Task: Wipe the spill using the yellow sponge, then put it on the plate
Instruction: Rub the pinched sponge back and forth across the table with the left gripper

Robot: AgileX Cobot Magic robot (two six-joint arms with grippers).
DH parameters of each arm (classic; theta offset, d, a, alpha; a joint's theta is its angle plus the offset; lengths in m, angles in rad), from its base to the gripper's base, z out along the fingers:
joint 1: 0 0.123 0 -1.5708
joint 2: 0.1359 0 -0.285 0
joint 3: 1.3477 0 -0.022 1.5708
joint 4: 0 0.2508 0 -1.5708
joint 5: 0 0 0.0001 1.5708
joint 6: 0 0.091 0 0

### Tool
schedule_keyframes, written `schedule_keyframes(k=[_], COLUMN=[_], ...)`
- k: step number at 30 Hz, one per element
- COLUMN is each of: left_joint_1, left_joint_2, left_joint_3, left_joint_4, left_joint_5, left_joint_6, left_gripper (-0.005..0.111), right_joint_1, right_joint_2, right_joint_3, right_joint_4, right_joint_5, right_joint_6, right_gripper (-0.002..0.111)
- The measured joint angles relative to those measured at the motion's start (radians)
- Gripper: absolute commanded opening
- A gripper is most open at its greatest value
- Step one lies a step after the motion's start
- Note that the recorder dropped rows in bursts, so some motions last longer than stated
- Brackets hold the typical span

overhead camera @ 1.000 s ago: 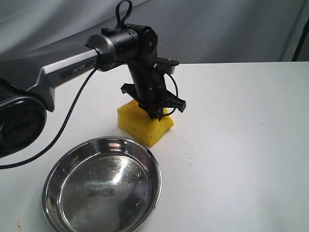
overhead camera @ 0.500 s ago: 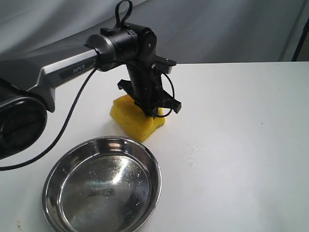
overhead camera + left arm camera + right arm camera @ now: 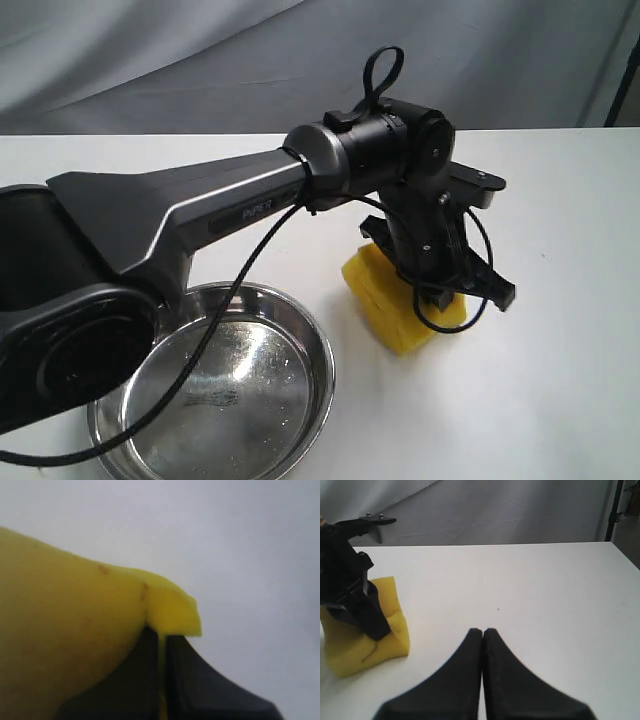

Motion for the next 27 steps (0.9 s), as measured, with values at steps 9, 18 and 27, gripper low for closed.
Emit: schedule_keyframes(k=[9,18,27], left_joint_1=[-0.075,-0.066,0.069], left_joint_2=[0.000,0.000,0.000], left_joint_3=[0.000,0.000,0.000], left_joint_4=[-0.041,-0.018,-0.022], left_joint_5=[-0.006,-0.006,-0.009], left_joint_6=[0.000,-0.039,-0.068], left_gripper=[0.000,0.000,0.000], right_joint_1=[0.000,0.000,0.000], right_joint_2=[0.000,0.000,0.000], right_joint_3=[0.000,0.000,0.000], right_joint_4=[0.000,0.000,0.000], right_joint_5=[0.000,0.000,0.000], right_joint_6=[0.000,0.000,0.000], right_gripper=[0.000,0.000,0.000])
